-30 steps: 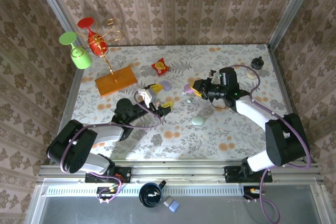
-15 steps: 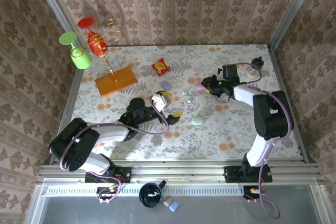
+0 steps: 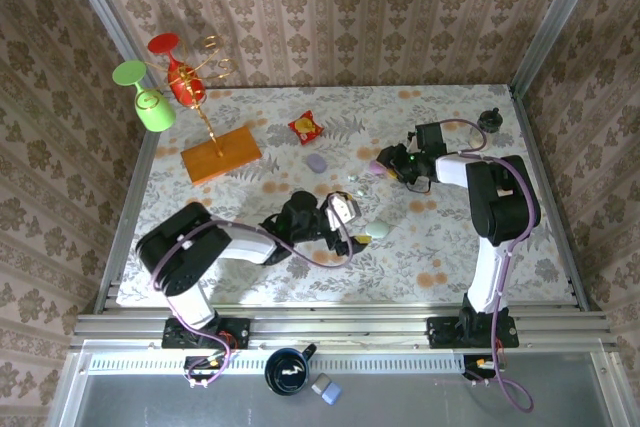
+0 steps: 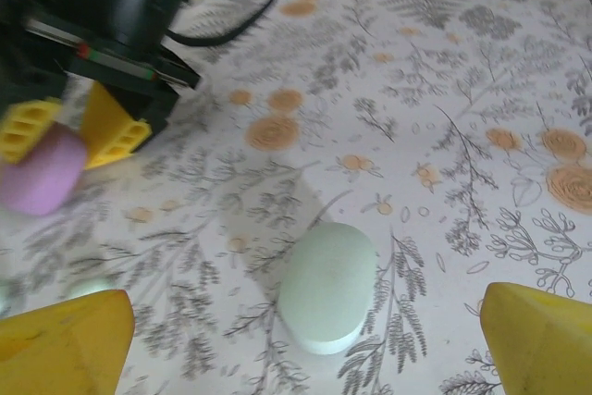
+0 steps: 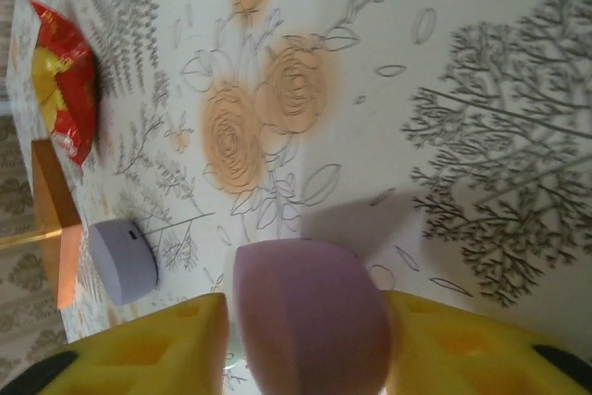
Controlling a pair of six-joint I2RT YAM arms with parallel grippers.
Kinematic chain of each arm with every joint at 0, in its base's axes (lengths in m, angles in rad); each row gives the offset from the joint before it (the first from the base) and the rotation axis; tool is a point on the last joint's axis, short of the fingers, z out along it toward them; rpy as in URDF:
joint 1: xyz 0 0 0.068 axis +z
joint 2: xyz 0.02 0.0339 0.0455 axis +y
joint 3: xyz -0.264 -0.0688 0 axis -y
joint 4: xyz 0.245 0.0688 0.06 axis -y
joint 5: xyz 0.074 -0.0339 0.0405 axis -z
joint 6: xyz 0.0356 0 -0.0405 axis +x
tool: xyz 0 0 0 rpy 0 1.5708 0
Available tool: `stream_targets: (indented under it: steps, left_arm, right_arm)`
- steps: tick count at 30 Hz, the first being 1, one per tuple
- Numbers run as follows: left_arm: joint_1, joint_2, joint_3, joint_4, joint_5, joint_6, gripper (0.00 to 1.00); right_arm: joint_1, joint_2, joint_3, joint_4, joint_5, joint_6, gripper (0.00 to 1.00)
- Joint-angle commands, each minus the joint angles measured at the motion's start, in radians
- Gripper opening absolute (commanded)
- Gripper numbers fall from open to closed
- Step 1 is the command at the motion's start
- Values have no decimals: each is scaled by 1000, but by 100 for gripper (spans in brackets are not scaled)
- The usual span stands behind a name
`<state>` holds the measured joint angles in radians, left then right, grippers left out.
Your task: Insert wireless bluetooth earbuds into charging case
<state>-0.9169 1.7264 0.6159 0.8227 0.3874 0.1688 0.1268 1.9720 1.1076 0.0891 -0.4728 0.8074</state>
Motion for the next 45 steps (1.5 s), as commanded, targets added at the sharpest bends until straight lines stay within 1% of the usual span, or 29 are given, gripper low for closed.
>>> stream_targets:
  steps: [1, 4, 6, 9, 11, 18, 21, 25, 28, 29, 31, 33, 36, 40, 42, 45]
  left_arm:
    - [-18, 60, 56, -42, 13, 47, 94]
    - [-24, 108, 96, -69, 26, 71, 93]
    - [-25, 132, 125, -108, 35, 98, 92]
    - [-29, 167, 169, -179, 46, 152, 92]
    - [-31, 188, 188, -197, 53, 175, 93]
    - [-19, 251, 258, -250, 75, 193, 92]
    - [-18, 282, 296, -297, 95, 199, 86]
    - [-14, 301, 323, -333, 119, 205, 71]
    - [-10, 304, 324, -341, 131, 205, 63]
    - [-7, 304, 322, -342, 133, 204, 59]
    - [-4, 295, 312, -331, 127, 201, 51]
    - [0, 282, 297, -305, 119, 194, 48]
    - [3, 259, 259, -230, 84, 143, 40]
    - [13, 217, 196, -103, 62, 61, 39]
    - [19, 199, 185, -92, 56, 31, 38]
    - [26, 157, 170, -104, 67, 19, 37]
  right_arm:
    - [-2, -66, -11, -54, 59, -61, 59]
    - [-5, -128, -36, -91, 95, -106, 69]
    - [-13, -172, -58, -112, 111, -128, 71]
    - [-24, -254, -115, -119, 134, -147, 72]
    - [-33, -313, -160, -117, 149, -151, 72]
    - [-72, -464, -266, -141, 154, -166, 72]
    - [-97, -511, -290, -158, 154, -171, 72]
    - [-132, -560, -303, -180, 160, -178, 72]
    - [-149, -573, -308, -186, 168, -178, 72]
    - [-153, -607, -310, -186, 172, -177, 72]
    - [-159, -631, -317, -181, 182, -174, 72]
    - [-164, -653, -333, -159, 180, -165, 72]
    - [-167, -699, -373, -105, 141, -149, 73]
    - [-166, -757, -418, -119, 58, -158, 74]
    - [-165, -789, -442, -135, -4, -203, 75]
    - [-164, -848, -468, -195, -88, -240, 75]
